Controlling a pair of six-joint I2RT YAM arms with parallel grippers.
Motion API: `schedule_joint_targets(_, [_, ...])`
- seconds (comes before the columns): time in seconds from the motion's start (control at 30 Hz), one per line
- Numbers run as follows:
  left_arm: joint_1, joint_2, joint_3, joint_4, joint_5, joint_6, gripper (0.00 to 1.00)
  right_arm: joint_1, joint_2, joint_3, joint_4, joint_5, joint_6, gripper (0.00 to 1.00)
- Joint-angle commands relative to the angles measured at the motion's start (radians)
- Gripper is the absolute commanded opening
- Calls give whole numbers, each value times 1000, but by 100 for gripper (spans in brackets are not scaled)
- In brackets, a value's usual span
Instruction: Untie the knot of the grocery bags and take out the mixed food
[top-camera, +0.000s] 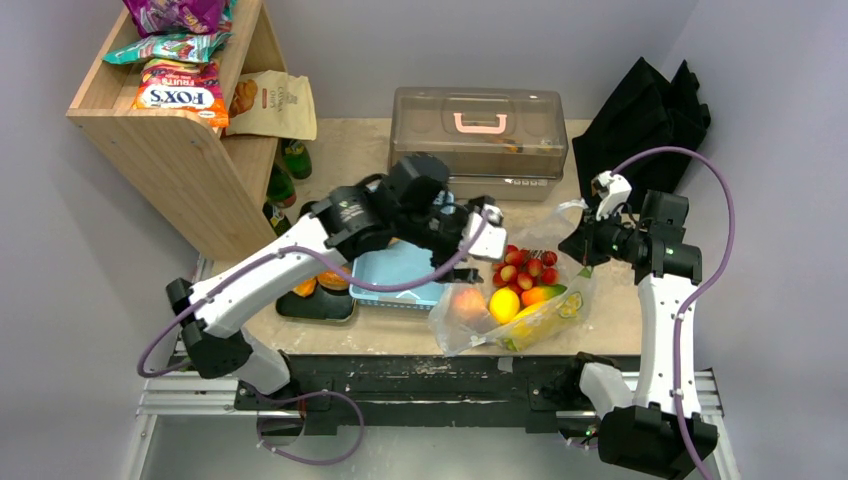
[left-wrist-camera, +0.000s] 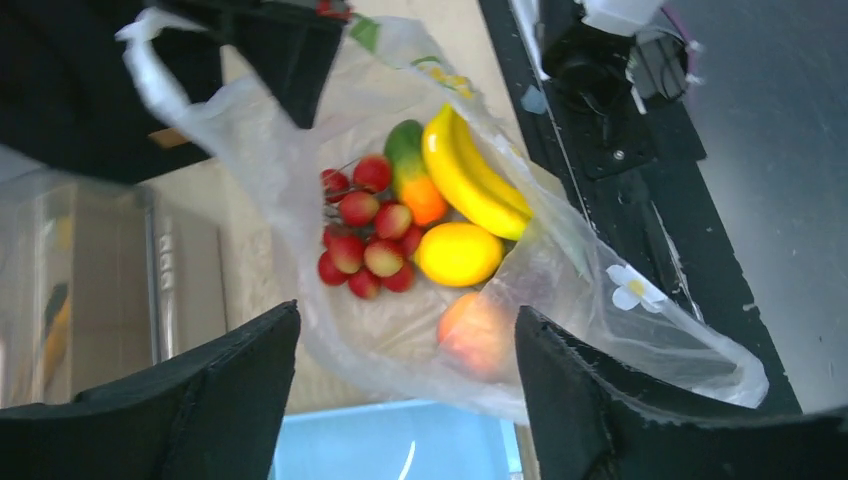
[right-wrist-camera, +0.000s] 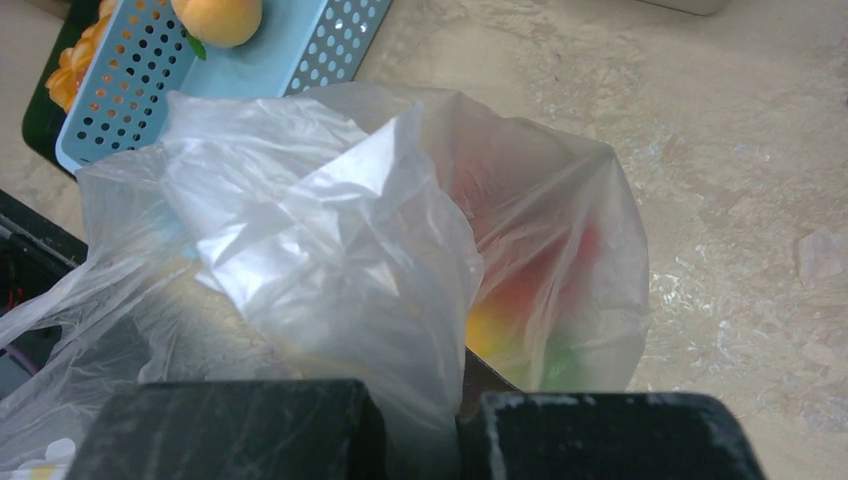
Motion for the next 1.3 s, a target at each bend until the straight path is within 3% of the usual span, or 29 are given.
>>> schedule_joint_targets(0.0, [-76,164,27,-94,-16,112,67,4,-24,18,-24,-41,-32,0])
schedule_joint_targets(0.1, [-105,289,89,-138,-36,141,49,4,-27,29,-51,-46,-49,0])
schedule_joint_targets(0.33, [-129,443,68,29,-255,140,29,3,-34,68,-63,-64,-16,0])
schedule_joint_targets(0.47, [-129,441,-25,272,-382,124,41,4,-29,62,-48,-48,5,0])
schedule_joint_targets(0.57, [-129,487,-11,340,-417,72,54,3,-18,69,-34,-52,35,0])
schedule_joint_targets(0.63, [-129,518,-12,386,-435,34,67,4,-7,76,-38,-55,49,0])
schedule_joint_targets(0.7, [-129,545,-4,421,-454,-19,70,4,0,77,-43,-51,62,0])
schedule_joint_targets(0.97, [-132,623,9,503,-478,-149,69,3,0,57,8,-41,186,0])
schedule_joint_targets(1.07, [-132,673,46,468,-512,-129,74,4,4,60,3,-40,194,0])
schedule_joint_targets(1.13, [-132,701,76,393,-510,-104,69,4,4,62,3,-25,193,0])
schedule_joint_targets(1.2, [-131,711,108,279,-504,-83,56,3,5,64,14,-28,200,0])
schedule_joint_targets(1.27, [-130,679,54,238,-500,-64,49,3,8,65,14,-20,200,0])
